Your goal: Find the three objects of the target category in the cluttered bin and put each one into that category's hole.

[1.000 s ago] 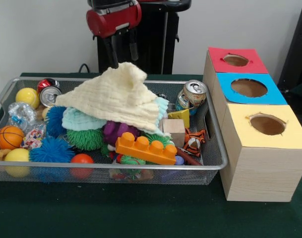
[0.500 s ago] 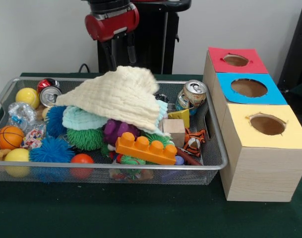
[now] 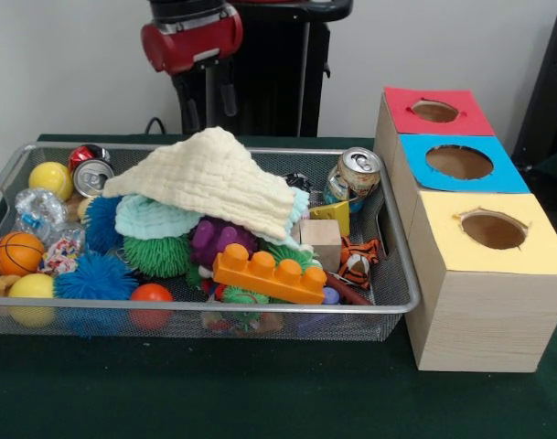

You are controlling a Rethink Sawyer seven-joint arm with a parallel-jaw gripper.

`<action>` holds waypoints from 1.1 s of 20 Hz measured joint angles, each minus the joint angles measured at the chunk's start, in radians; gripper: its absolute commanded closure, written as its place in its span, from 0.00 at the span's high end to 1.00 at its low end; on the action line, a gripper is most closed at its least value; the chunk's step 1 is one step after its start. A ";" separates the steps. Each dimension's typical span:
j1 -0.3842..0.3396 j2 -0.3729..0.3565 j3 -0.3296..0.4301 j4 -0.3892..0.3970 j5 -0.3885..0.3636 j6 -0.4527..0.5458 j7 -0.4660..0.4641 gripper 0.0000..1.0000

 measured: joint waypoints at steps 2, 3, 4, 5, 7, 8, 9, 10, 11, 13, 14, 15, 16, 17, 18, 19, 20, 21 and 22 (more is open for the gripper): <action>-0.010 -0.003 0.000 -0.007 0.000 0.000 0.000 1.00; -0.019 -0.005 0.000 -0.015 0.000 0.000 0.000 1.00; -0.026 -0.006 0.000 -0.021 -0.001 0.000 0.000 1.00; -0.034 -0.007 -0.001 -0.028 -0.002 0.000 0.000 1.00; -0.054 -0.007 -0.001 -0.050 -0.009 0.005 0.000 1.00; -0.059 -0.007 -0.001 -0.057 -0.011 0.008 0.000 1.00; -0.062 -0.007 -0.001 -0.061 -0.011 0.010 0.000 1.00; -0.065 -0.007 -0.001 -0.067 -0.011 0.013 0.000 1.00; -0.073 -0.007 -0.001 -0.079 -0.012 0.022 0.000 1.00; -0.089 -0.006 -0.001 -0.104 -0.014 0.039 0.000 1.00; -0.093 -0.006 -0.001 -0.111 -0.014 0.044 0.000 1.00; -0.094 -0.006 -0.002 -0.114 -0.014 0.045 0.000 1.00; -0.098 -0.004 -0.001 -0.127 -0.014 0.051 0.000 1.00; -0.101 -0.002 -0.001 -0.135 -0.014 0.053 0.000 1.00; -0.103 0.001 -0.001 -0.145 -0.014 0.056 0.000 1.00; -0.105 0.004 -0.001 -0.152 -0.014 0.058 0.000 1.00; -0.107 0.009 -0.001 -0.162 -0.015 0.061 0.000 1.00; -0.109 0.022 -0.002 -0.181 -0.015 0.069 0.000 1.00; -0.109 0.029 -0.002 -0.191 -0.016 0.074 0.000 1.00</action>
